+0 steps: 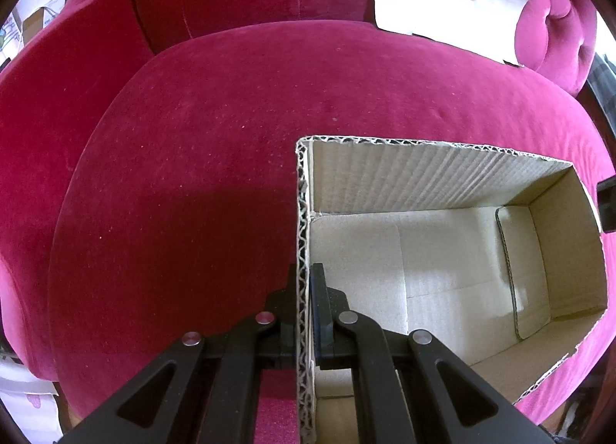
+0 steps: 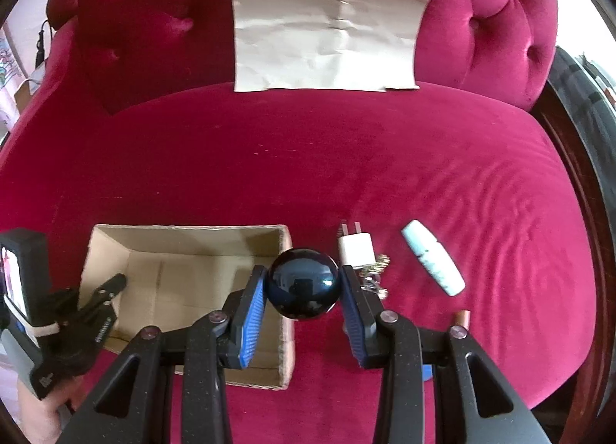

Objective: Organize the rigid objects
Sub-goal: 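Carry the black object into the box and open the right gripper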

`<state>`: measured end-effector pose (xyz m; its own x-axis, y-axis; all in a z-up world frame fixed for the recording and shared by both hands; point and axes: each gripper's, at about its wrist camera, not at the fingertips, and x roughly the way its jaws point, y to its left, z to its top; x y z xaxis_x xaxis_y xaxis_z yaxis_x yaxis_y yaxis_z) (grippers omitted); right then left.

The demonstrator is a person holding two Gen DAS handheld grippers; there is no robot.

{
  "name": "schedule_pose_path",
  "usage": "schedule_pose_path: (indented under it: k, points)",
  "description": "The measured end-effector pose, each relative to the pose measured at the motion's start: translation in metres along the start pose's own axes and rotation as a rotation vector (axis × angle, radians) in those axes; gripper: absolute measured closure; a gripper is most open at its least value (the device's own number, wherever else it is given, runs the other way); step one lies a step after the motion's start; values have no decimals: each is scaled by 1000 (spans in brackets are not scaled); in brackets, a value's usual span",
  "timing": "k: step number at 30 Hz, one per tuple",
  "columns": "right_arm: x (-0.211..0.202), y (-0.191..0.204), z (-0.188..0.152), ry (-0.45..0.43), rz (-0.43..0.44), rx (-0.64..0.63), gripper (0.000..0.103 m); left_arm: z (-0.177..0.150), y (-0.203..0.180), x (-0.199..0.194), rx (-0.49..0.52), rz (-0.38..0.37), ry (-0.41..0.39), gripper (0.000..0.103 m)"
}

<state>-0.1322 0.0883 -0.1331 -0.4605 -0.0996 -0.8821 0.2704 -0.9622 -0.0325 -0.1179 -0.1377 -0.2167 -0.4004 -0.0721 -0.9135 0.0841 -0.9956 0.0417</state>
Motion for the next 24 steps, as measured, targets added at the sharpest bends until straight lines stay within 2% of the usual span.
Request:
schedule_pose_path:
  k: [24]
  points:
    - [41, 56, -14, -8, 129, -71, 63, -2, 1, -1, 3, -13, -3, 100]
